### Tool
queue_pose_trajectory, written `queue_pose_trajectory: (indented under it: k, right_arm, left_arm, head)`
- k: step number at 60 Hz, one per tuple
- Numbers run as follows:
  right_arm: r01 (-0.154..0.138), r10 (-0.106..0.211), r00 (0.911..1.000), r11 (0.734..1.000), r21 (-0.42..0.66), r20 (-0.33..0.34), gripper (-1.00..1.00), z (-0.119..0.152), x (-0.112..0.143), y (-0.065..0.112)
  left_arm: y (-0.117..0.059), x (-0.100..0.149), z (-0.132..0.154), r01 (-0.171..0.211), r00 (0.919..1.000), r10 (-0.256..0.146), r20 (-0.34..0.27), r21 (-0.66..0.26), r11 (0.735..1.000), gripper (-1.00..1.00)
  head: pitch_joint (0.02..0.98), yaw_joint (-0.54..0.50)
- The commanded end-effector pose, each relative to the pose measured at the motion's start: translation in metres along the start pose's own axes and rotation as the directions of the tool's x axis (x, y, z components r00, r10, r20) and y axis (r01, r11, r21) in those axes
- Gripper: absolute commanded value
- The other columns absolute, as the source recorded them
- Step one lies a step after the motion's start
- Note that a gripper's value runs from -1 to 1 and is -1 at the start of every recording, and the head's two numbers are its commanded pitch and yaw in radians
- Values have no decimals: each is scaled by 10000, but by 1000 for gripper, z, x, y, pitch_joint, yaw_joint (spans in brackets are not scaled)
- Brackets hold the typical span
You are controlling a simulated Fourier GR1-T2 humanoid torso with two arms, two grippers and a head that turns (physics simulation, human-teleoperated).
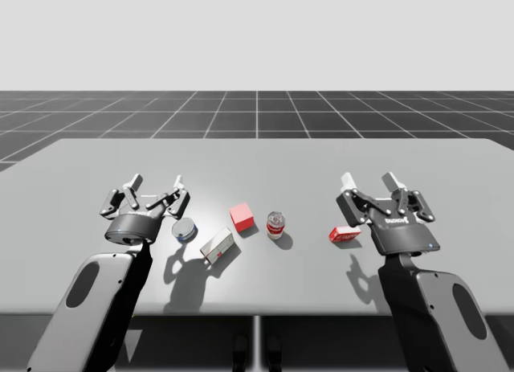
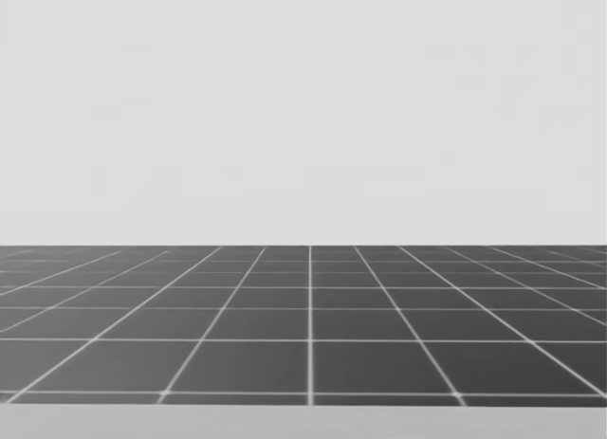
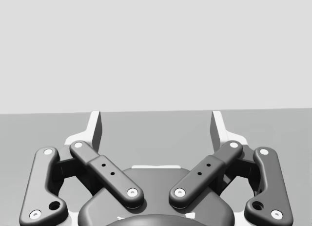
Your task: Find the red cube and pick it up.
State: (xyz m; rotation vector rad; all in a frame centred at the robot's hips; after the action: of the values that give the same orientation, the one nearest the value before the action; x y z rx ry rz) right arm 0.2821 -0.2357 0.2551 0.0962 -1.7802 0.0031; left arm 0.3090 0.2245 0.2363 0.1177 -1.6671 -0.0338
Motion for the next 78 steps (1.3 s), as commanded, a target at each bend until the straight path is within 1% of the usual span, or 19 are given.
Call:
queue_pose_trajectory:
  k: [1,6,8,11,19,24,25,26,30,31,32,35,39,47,51,58,66,73,78]
  right_arm:
    - [123,-105,9991,9990,-422,420,-1000,2,1,2]
    - [202,-197,9988,9997,-109,448,-1000,1,2,2]
    - [108,-97,9988,9997,-226,476,-1000,1,3,1]
    - [112,-101,9990,9997,-237,436,-1000,1,3,0]
    - [193,-183,9994,9993,-327,310,-1000,0,3,-2]
    - [166,-157,9995,9993,-323,286,-1000,-1,3,-2]
    - [141,-132,9995,9993,-339,276,-1000,-1,3,-2]
    - [25,-14,9997,9991,-412,262,-1000,-1,2,-2]
    - [65,-55,9997,9992,-386,253,-1000,-1,2,-2]
    - [65,-55,9997,9992,-386,253,-1000,-1,2,-2]
    - [77,-68,9997,9992,-403,232,-1000,-1,2,-3]
    - [65,-57,9998,9991,-412,200,-1000,-1,2,-3]
    - [61,-53,9998,9991,-419,183,-1000,-1,2,-3]
    - [46,-40,9999,9990,-440,148,-1000,-2,2,-3]
    - [43,-37,9999,9990,-446,125,-1000,-2,2,-3]
    - [30,-26,10000,9989,-473,82,-1000,-2,2,-3]
    - [4,-2,10000,9988,-497,30,-1000,-2,1,-3]
    - [4,-3,10000,9987,-504,24,-1000,-2,1,-3]
    - [7,-7,10000,9987,-508,8,-1000,-2,1,-3]
  left_arm:
    - [0,0,0,0,10000,0,-4,-9,10000,-1000]
    - [0,0,0,1,10000,-1,-3,-21,10000,-1000]
    - [0,0,0,-4,10000,4,-3,-23,10000,-1000]
    - [0,0,0,-3,10000,3,-4,-20,10000,-1000]
    - [0,-1,0,5,10000,-5,-17,-10,10000,-1000]
    - [0,-1,0,28,10000,-28,-58,-14,10000,-1000]
    - [0,-1,0,30,10000,-30,-63,-16,10000,-1000]
    - [0,-1,0,34,10000,-34,-72,-22,10000,-1000]
    - [0,-1,0,61,9999,-62,-85,-26,10000,-1000]
    - [0,-1,0,61,9999,-62,-85,-26,10000,-1000]
    - [-1,-2,0,69,9999,-70,-93,-37,10000,-1000]
    - [-1,-2,0,82,9999,-82,-95,-45,10000,-1000]
    - [-1,-2,-1,99,9999,-99,-105,-50,9999,-1000]
    - [-1,-2,-1,124,9999,-125,-116,-63,9999,-1000]
    - [-1,-2,-1,132,9998,-133,-134,-74,9999,-1000]
    - [-2,-2,0,132,9998,-134,-145,-118,9998,-1000]
    - [-3,-3,0,156,9997,-158,-165,-152,9998,-1000]
    - [-4,-2,0,104,9998,-108,-159,-225,9997,-1000]
    - [-7,-2,2,-51,9994,27,-347,-690,9976,-1000]
  head:
    - [70,16]
    - [85,16]
    - [100,16]
    - [118,16]
    - [239,14]
    - [325,13]
    - [335,14]
    - [356,14]
    - [408,17]
    - [408,17]
    - [450,21]
    - [481,24]
    - [550,28]
    - [628,25]
    - [684,26]
    - [763,48]
    - [817,81]
    - [825,90]
    - [822,89]
